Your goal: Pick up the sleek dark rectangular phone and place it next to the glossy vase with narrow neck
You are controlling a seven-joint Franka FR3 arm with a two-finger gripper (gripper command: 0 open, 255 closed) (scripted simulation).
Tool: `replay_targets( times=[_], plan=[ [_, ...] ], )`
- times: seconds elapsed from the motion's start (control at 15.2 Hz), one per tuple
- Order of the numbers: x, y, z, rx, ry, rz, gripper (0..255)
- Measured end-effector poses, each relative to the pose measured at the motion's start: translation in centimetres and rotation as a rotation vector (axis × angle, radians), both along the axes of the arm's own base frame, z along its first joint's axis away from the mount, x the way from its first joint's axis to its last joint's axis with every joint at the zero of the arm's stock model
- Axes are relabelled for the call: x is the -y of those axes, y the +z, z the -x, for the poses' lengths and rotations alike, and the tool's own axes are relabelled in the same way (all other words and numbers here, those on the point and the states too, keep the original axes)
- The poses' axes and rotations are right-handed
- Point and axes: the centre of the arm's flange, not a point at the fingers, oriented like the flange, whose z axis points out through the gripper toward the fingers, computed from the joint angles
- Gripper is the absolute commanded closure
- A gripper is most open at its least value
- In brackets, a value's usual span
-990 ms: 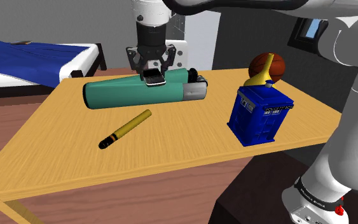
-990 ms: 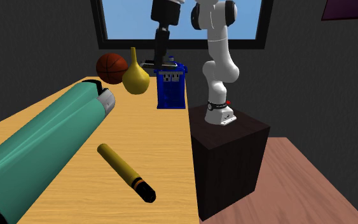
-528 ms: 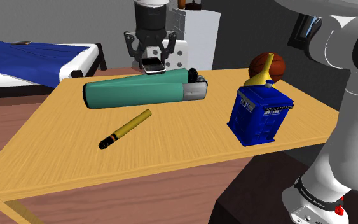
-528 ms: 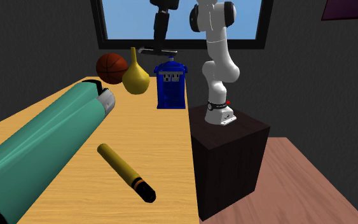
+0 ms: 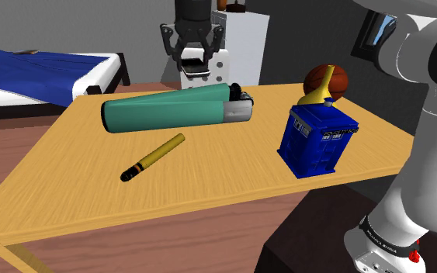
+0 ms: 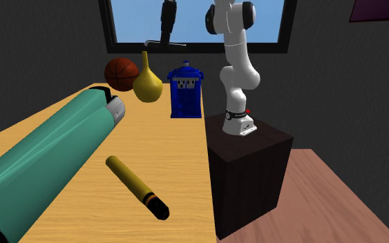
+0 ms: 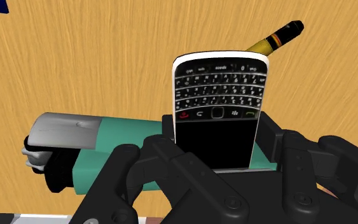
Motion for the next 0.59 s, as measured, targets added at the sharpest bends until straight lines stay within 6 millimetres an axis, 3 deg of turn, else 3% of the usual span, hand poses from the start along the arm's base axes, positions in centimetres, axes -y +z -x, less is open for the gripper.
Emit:
replay_targets(
  times=[0.59],
  plan=[
    [11.8,0.1,0.3,-0.001,-0.002,0.0,255]
  ],
)
